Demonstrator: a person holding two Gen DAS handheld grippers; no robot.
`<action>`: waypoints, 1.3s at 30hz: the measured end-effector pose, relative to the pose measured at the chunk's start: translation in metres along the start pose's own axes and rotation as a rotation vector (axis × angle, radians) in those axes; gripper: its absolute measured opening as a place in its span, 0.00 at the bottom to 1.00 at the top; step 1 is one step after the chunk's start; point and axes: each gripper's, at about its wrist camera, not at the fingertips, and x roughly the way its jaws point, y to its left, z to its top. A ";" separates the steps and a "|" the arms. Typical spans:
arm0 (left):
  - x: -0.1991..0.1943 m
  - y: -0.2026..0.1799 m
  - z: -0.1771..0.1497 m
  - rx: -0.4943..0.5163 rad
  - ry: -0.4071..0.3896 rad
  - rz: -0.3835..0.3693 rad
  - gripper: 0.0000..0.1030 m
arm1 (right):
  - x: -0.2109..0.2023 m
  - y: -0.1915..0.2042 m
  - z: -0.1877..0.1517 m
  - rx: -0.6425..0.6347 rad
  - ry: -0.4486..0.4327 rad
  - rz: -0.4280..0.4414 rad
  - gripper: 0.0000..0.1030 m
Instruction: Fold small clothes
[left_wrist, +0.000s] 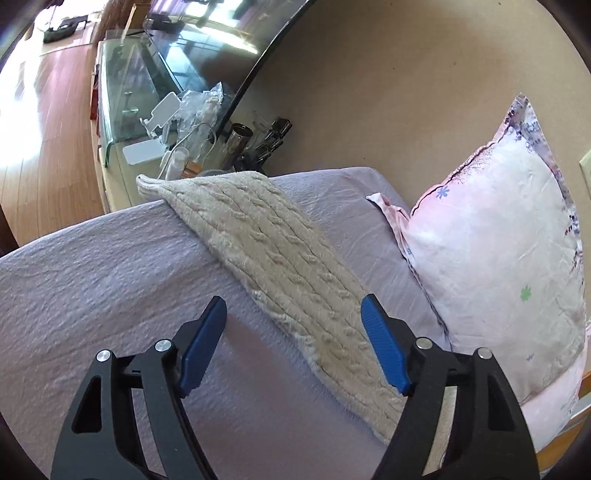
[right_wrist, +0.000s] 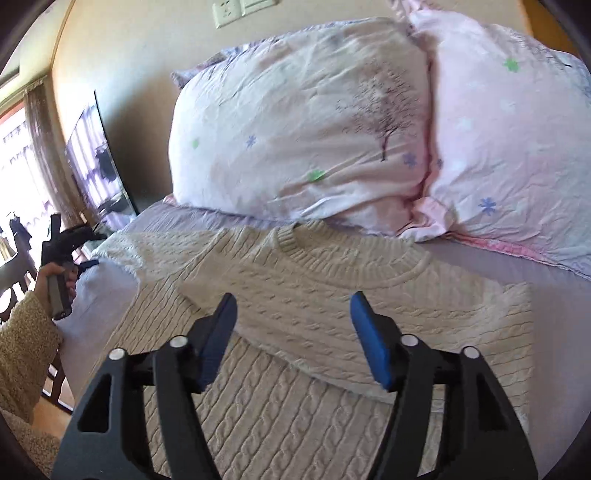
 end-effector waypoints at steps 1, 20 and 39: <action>0.002 0.002 0.003 -0.012 -0.001 -0.003 0.73 | -0.005 -0.009 0.003 0.027 -0.013 -0.018 0.66; -0.066 -0.266 -0.202 0.929 0.175 -0.600 0.08 | -0.037 -0.110 -0.018 0.310 -0.088 -0.116 0.74; -0.098 -0.121 -0.210 0.869 0.261 -0.324 0.77 | -0.005 -0.117 -0.062 0.314 0.220 -0.045 0.41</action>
